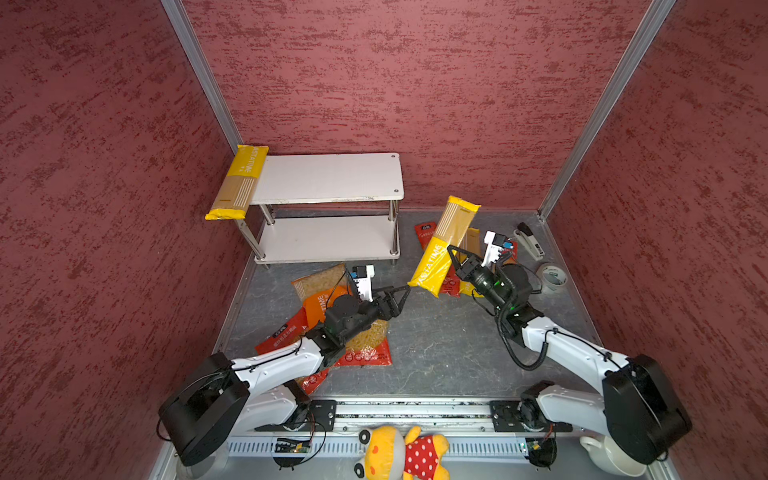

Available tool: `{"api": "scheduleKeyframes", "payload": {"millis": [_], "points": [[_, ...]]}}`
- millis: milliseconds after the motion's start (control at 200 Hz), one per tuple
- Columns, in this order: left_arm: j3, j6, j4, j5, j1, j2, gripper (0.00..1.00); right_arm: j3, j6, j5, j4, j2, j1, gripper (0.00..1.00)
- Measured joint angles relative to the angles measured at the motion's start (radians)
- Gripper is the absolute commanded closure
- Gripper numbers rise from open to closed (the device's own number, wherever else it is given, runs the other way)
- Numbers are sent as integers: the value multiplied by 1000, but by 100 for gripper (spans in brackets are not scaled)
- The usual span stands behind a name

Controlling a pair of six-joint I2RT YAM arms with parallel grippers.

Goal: Place and organize the pasta boxes and bags onto the shelf
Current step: 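Lift the yellow pack with the right gripper and tilt it toward the left gripper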

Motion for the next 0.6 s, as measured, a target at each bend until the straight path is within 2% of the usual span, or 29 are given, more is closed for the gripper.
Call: {"api": "scheduleKeyframes", "payload": {"millis": [160, 286, 421, 546, 601], "points": [[-9, -108, 175, -69, -72, 91, 12, -1, 105, 83, 151, 60, 75, 100], [-45, -177, 325, -129, -77, 142, 14, -1, 171, 113, 227, 96, 128, 100], [-51, -194, 417, -183, -76, 162, 17, 0, 219, 143, 262, 117, 177, 100], [-43, -191, 518, -225, -76, 185, 24, 0, 245, 170, 285, 133, 218, 100], [-41, -200, 567, -237, -75, 211, 31, 2, 256, 177, 299, 145, 233, 100]]}}
